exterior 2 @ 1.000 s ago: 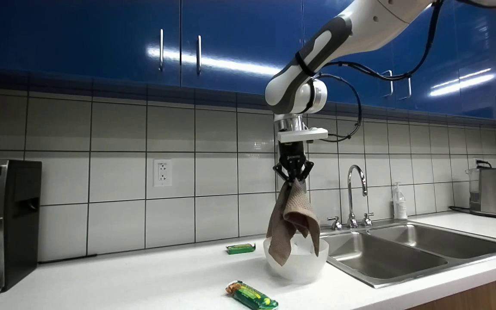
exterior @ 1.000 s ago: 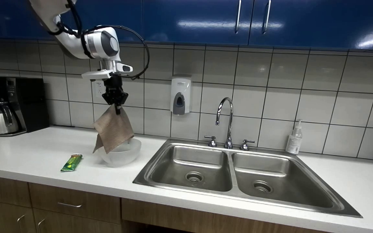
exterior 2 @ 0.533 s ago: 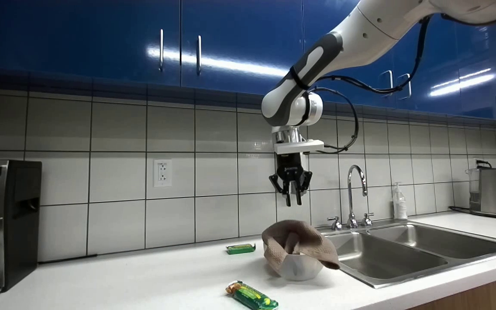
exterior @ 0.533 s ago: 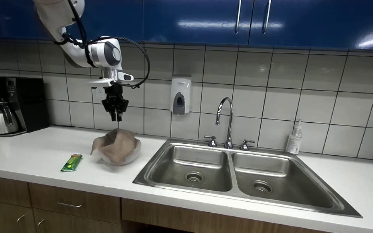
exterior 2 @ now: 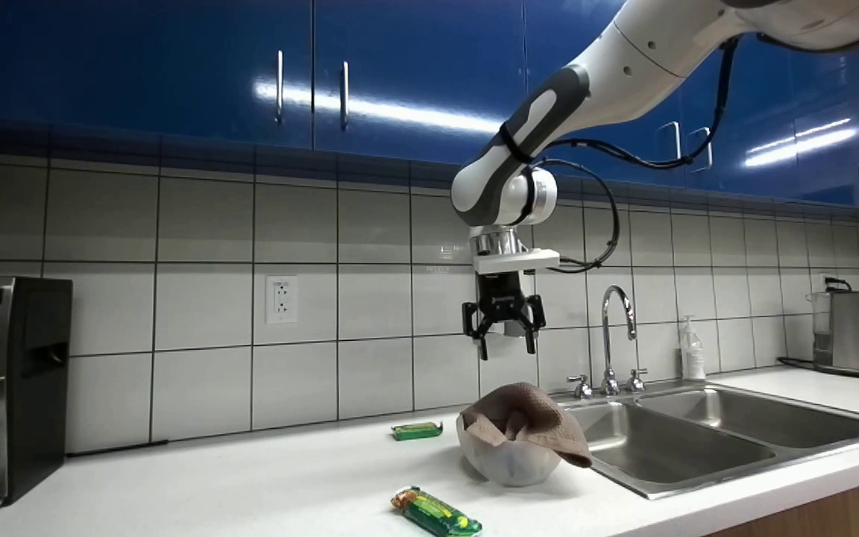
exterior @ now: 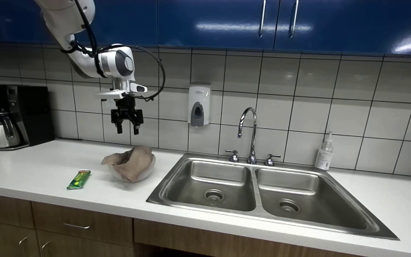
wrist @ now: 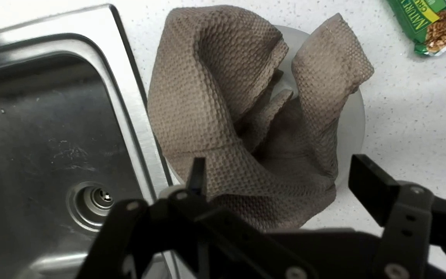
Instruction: Put the towel into the bowl
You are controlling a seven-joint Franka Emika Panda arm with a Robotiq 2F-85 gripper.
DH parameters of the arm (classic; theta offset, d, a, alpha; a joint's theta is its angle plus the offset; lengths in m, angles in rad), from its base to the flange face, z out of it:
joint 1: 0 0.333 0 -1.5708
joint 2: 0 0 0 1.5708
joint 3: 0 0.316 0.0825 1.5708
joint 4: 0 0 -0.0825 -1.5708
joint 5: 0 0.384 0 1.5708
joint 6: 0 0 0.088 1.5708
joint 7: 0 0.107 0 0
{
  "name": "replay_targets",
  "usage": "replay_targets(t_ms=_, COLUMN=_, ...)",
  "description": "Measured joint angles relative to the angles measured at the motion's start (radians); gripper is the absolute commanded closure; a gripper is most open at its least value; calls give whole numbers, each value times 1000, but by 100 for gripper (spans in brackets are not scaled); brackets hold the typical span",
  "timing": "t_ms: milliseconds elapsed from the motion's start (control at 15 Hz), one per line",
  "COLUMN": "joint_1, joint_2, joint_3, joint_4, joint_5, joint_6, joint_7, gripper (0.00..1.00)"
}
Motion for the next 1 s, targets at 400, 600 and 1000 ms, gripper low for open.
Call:
replay_targets(t_ms=400, joint_1=13, joint_2=-31, joint_3=9, joint_4=-11, joint_5=21, joint_6=0, joint_7=-1, gripper=0)
replay_targets(t_ms=600, joint_1=25, joint_2=-79, joint_3=21, joint_4=-64, joint_5=28, joint_6=-1, joint_7=-1, gripper=0)
replay_targets(t_ms=1000, joint_1=35, joint_2=-226, joint_3=54, joint_4=-222, joint_5=62, joint_6=-2, joint_7=-10, gripper=0)
